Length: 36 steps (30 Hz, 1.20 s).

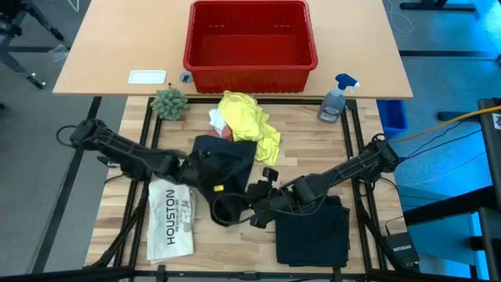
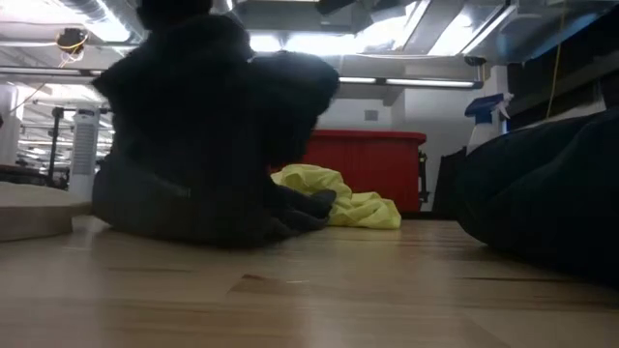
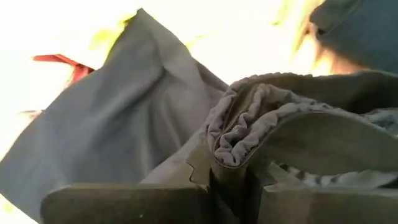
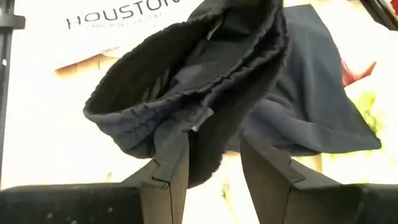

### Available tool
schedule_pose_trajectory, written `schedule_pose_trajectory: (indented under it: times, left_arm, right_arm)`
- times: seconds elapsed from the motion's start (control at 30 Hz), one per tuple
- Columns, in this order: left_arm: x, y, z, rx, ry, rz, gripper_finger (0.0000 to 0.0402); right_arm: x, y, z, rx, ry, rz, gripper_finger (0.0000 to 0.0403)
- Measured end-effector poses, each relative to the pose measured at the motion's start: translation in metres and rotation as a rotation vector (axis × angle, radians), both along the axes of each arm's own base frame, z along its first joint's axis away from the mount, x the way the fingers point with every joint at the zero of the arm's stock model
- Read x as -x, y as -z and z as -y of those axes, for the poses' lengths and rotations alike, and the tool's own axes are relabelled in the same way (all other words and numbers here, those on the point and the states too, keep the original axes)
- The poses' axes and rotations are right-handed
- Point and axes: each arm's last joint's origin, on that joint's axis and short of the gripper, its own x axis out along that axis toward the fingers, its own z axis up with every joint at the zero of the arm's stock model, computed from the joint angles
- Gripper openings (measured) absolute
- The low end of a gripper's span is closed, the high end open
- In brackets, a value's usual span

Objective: Fold laundry
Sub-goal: Fold the dark blue short

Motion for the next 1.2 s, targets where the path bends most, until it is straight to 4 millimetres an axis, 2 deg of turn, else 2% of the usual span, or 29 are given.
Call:
schedule_pose_trajectory:
  times: [0.13, 0.3, 0.6, 0.8, 0.93, 1.1, 1.2]
  left_arm:
    - [-0.005, -0.01, -0.002, 0.082, 0.053, 0.082, 0.0025]
    - [-0.003, -0.015, 0.0, 0.081, 0.048, 0.12, 0.0025]
    - [-0.001, -0.024, -0.02, 0.066, -0.013, 0.154, 0.0024]
    - [0.001, -0.03, -0.048, 0.033, -0.086, 0.164, 0.0024]
    - [0.001, -0.031, -0.066, 0.011, -0.129, 0.154, 0.0024]
    - [0.001, -0.031, -0.088, 0.003, -0.167, 0.136, 0.0024]
    - [0.003, -0.03, -0.1, 0.022, -0.192, 0.124, 0.0024]
  right_arm:
    - [0.001, -0.004, 0.005, 0.039, 0.038, 0.022, 0.0135]
    - [0.006, -0.022, 0.018, 0.09, 0.089, 0.084, 0.0135]
    - [0.008, -0.033, 0.023, 0.088, 0.022, 0.099, 0.0135]
    - [0.004, -0.035, 0.022, 0.041, -0.059, 0.106, 0.0132]
    - [0.002, -0.035, 0.022, -0.006, -0.114, 0.104, 0.0099]
    - [-0.009, -0.021, 0.026, -0.038, -0.171, 0.046, 0.0015]
    - [-0.016, -0.012, 0.027, -0.063, -0.19, 0.028, 0.0011]
